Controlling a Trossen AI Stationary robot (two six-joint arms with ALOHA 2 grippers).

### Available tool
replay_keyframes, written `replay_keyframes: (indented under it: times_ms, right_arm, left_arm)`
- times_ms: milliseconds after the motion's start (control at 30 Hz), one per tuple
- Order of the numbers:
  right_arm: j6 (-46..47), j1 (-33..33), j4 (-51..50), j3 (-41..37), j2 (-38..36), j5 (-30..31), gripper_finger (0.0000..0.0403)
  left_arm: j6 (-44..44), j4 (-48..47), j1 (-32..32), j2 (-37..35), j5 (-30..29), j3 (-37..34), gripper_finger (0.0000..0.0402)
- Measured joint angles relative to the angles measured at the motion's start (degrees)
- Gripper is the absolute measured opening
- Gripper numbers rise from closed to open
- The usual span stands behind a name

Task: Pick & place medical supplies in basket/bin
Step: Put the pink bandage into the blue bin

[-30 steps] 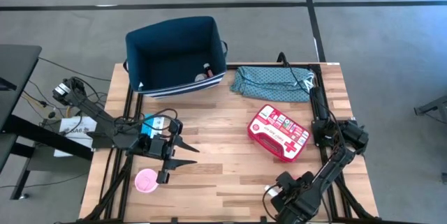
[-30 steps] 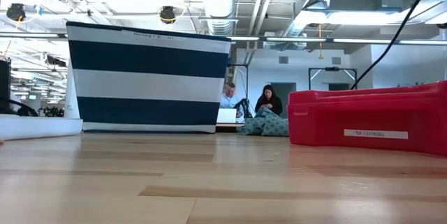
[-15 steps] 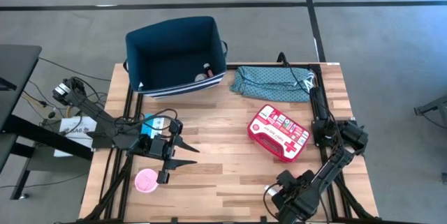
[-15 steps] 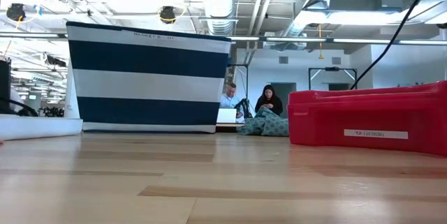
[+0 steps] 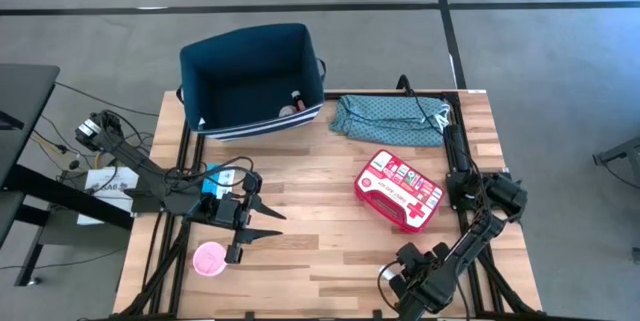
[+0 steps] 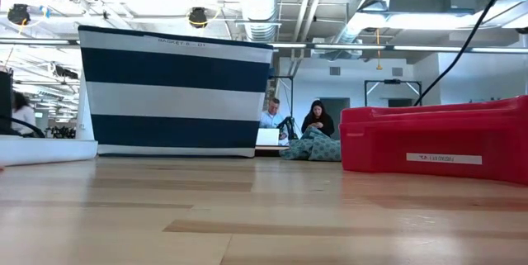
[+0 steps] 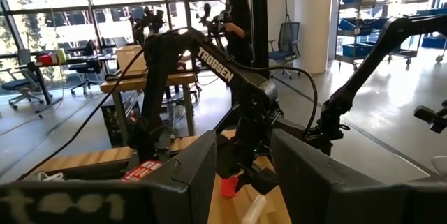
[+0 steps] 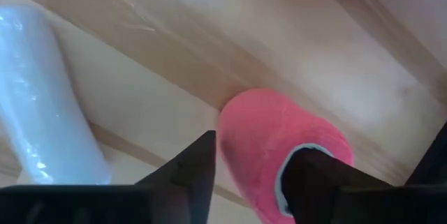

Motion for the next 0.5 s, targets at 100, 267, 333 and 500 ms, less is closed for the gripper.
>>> replay_keyframes:
  times_ms: [100,267,333,500]
  right_arm:
    - [-2.57,-0.14,0.06,0.0,0.0,0.1,0.0101]
    - [-4.75,-1.17,-1.85,3.08,0.0,0.74,0.0052]
    - [-6.49,-1.62,-3.17,5.86,0.0,3.49,0.0036]
    - [-14.96,-2.73,-9.36,15.84,0.0,12.85,0.002]
  left_arm:
    - [0.11,-0.01,0.0,0.0,0.0,0.0,0.013]
    - [0.31,0.14,0.0,0.0,-0.68,0.0,0.013]
    - [0.45,0.13,0.0,0.0,-2.05,0.0,0.013]
    - [1.47,0.18,0.0,0.0,-7.13,0.0,0.013]
